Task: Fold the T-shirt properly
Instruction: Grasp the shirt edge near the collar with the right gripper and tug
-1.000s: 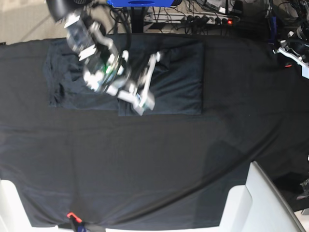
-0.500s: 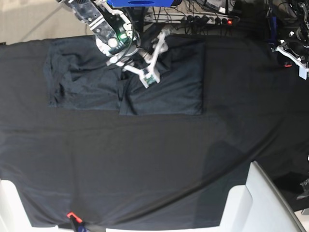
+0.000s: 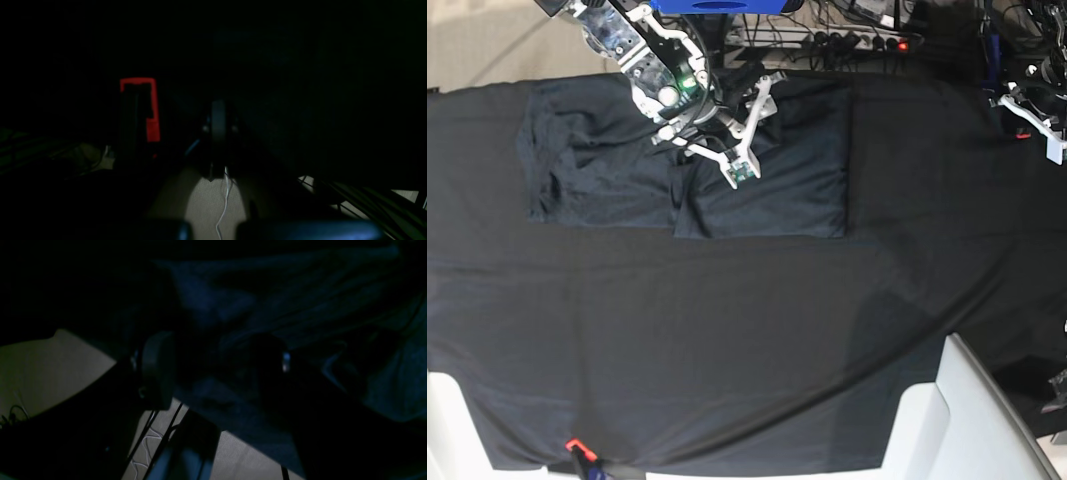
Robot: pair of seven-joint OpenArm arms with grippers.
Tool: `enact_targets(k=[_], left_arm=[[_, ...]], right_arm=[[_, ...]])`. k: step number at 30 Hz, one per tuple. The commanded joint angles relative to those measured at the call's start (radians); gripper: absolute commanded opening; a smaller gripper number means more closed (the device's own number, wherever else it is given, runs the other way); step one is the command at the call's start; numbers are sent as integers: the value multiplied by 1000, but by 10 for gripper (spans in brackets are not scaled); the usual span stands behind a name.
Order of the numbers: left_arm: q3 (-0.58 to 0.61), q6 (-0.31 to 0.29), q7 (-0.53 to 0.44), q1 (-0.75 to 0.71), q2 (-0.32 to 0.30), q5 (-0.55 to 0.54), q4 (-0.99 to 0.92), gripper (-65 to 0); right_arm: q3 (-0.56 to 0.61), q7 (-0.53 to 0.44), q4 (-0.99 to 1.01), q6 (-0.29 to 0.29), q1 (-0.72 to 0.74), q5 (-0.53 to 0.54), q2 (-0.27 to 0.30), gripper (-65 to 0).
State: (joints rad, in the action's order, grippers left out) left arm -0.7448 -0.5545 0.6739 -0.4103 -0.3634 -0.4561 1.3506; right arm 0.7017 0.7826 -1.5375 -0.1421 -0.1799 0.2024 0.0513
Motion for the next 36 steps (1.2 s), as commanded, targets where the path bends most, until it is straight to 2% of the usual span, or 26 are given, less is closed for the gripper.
enact_targets(k=[1, 5, 6, 7, 15, 18, 25, 30, 36], left_arm=[[-8, -5, -13, -5, -19, -10, 11, -650], [-8, -5, -13, -5, -19, -8, 11, -650], [-8, -5, -13, -5, -19, -8, 11, -650], [-8, -5, -13, -5, -19, -8, 11, -650], [-8, -5, -13, -3, -19, -7, 11, -650], [-8, -5, -15, -3, -19, -7, 11, -650], [-3, -5, -15, -3, -19, -7, 10, -650], [-2, -5, -15, -3, -19, -7, 10, -650], [-2, -5, -15, -3, -19, -5, 10, -650]], right_arm=[[2, -13, -2, 2, 6, 6, -5, -350], [0, -13, -2, 2, 1, 7, -3, -591], [0, -10, -14, 2, 0, 7, -1, -641], [0, -9, -28, 2, -2, 7, 2, -650], [-26, 74, -140, 0, -31, 7, 31, -644], [-52, 79, -142, 0, -53, 7, 35, -644], [-60, 79, -208, -3, -88, 6, 95, -644], [-52, 79, -208, -98, -103, 6, 106, -644], [-57, 79, -208, -110, -125, 6, 107, -644]])
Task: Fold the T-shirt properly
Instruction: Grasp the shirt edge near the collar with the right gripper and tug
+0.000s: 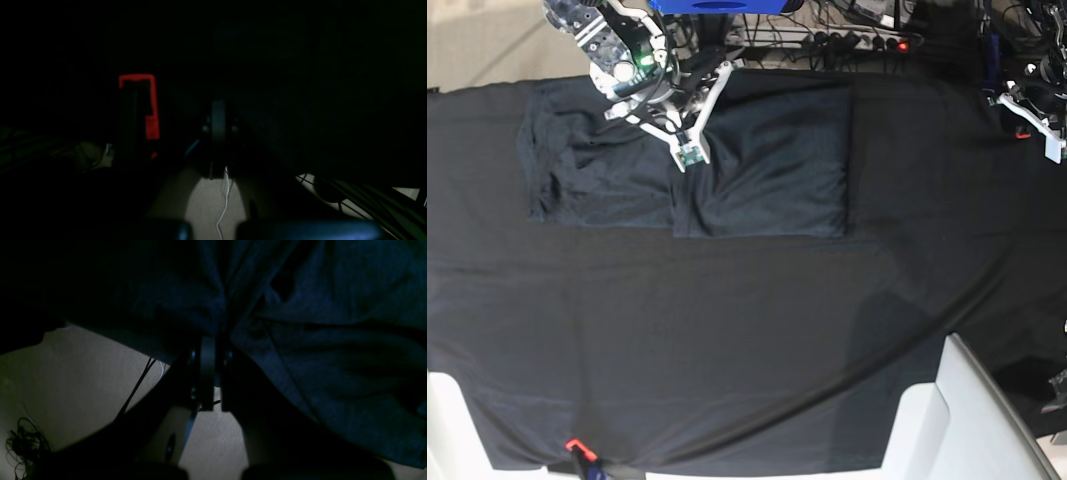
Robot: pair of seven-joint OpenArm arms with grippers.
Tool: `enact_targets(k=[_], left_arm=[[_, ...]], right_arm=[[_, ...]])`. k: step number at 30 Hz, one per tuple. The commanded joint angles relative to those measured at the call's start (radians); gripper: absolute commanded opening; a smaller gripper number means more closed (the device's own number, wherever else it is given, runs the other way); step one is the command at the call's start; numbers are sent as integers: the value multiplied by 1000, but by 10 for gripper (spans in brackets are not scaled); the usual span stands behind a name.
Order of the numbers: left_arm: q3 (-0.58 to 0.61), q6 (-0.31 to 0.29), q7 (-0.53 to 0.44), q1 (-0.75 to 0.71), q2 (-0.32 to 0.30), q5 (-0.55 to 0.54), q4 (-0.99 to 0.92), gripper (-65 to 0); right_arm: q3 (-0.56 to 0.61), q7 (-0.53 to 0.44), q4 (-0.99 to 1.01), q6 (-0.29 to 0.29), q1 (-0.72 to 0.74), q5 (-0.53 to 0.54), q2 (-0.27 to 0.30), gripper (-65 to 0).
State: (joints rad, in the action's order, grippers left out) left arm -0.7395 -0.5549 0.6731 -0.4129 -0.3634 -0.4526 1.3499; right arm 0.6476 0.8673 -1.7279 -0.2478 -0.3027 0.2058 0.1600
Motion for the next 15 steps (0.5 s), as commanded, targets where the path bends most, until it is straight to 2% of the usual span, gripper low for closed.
enact_targets(k=[1, 15], left_arm=[[-7, -4, -14, -1, -19, -8, 10, -650], [-7, -4, -14, 1, -19, -8, 10, -650]], right_arm=[[-2, -6, -17, -5, -3, 2, -1, -644], [-4, -13, -10, -8, -31, 2, -1, -635]])
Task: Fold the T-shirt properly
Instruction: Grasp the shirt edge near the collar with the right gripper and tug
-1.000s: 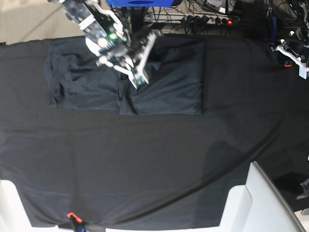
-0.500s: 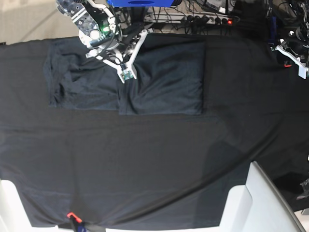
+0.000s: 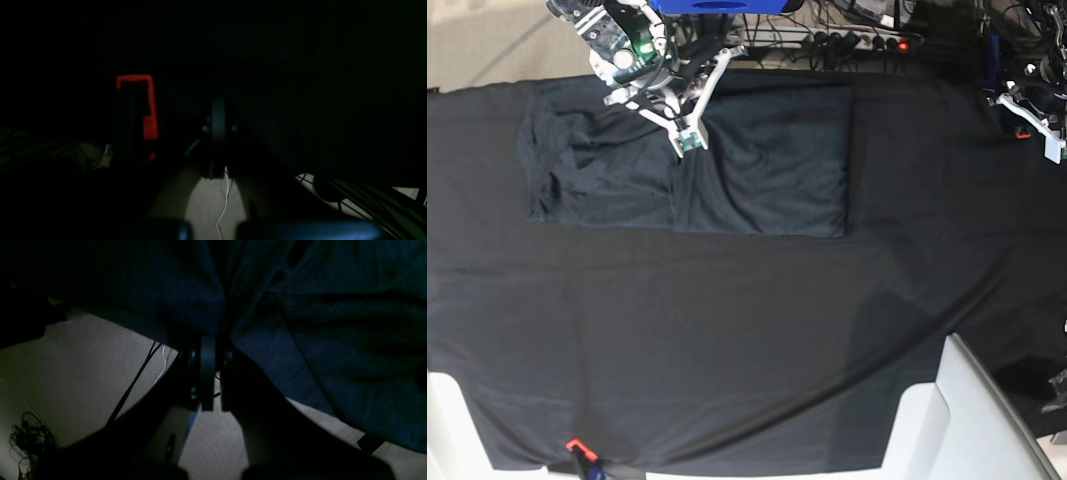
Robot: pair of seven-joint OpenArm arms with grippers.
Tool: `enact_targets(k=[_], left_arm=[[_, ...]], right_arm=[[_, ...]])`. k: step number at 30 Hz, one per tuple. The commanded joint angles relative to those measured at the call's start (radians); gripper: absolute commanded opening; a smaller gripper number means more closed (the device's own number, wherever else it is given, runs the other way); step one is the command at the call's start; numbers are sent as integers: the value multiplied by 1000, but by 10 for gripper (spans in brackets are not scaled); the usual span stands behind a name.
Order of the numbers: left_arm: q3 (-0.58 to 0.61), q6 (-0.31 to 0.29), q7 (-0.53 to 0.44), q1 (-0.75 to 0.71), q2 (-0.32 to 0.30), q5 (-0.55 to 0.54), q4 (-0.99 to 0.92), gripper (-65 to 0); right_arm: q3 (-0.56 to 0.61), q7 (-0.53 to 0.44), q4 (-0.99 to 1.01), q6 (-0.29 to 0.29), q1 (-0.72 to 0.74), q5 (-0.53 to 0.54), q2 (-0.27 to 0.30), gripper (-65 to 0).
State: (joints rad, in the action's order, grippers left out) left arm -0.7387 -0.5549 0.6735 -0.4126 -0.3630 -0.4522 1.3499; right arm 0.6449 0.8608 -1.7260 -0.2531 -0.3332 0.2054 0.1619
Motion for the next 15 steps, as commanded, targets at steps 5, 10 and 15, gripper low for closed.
enact_targets(k=[5, 10, 15], left_arm=[[-8, -4, -14, 1, -20, -9, 10, -650], [-8, -4, -14, 1, -20, -7, 10, -650], [-8, -4, -14, 1, -20, -7, 10, -650]], right_arm=[[-3, -5, -12, -64, -5, 2, -3, -549], [-1, -7, -19, -153, -28, 2, -3, -359], [-1, -7, -48, -263, -31, 2, -3, -321]])
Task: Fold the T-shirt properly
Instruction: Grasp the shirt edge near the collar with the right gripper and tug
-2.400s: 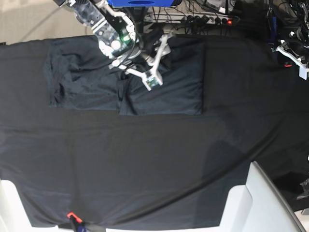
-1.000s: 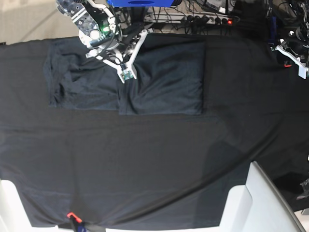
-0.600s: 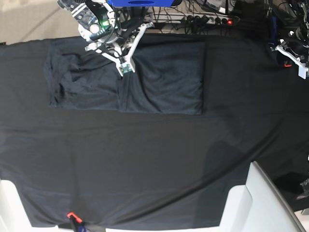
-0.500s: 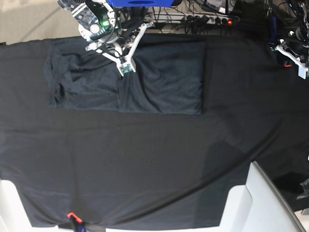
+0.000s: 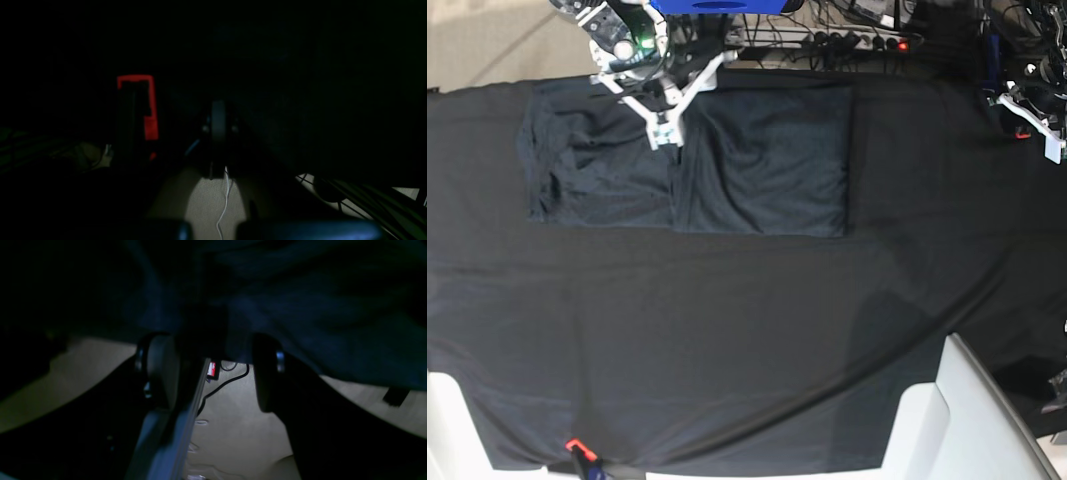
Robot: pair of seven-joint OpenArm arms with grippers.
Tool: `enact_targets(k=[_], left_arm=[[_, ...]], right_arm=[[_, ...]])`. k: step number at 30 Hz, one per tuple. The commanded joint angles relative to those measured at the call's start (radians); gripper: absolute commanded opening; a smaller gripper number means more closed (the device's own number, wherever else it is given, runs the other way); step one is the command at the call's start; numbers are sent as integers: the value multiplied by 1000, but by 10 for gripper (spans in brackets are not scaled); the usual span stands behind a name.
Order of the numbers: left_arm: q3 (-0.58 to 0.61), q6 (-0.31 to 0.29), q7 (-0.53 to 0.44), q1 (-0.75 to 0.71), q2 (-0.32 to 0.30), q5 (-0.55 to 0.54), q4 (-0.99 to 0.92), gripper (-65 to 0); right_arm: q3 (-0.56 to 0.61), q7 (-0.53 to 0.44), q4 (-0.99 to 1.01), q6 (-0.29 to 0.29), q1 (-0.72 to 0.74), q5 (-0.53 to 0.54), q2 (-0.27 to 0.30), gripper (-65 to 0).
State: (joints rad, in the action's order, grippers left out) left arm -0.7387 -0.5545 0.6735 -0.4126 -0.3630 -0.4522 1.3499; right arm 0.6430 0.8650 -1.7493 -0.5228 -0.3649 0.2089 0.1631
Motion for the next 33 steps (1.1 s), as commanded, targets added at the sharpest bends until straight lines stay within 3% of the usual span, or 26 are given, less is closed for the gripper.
enact_targets(k=[1, 6, 15, 17, 21, 33], left_arm=[[-8, -5, -14, 1, -21, -7, 10, -650], [-8, -5, -14, 1, -21, -7, 10, -650], [-8, -5, -14, 1, -21, -7, 10, -650], [-8, -5, -14, 1, -21, -9, 10, -650], [-8, -5, -14, 1, -20, -9, 10, -650], [-8, -5, -14, 1, -20, -9, 10, -650]], right_arm=[[1, -11, -51, -13, -7, -1, 0, -321], [8, -13, -205, -36, -13, 1, 28, -321], [113, -25, -160, -35, 89, 4, 10, -327], [133, -68, -116, -35, 106, 5, 8, -390], [136, -134, -25, -35, 111, 5, -4, -633], [136, -146, 94, -33, 94, 5, -18, -650]])
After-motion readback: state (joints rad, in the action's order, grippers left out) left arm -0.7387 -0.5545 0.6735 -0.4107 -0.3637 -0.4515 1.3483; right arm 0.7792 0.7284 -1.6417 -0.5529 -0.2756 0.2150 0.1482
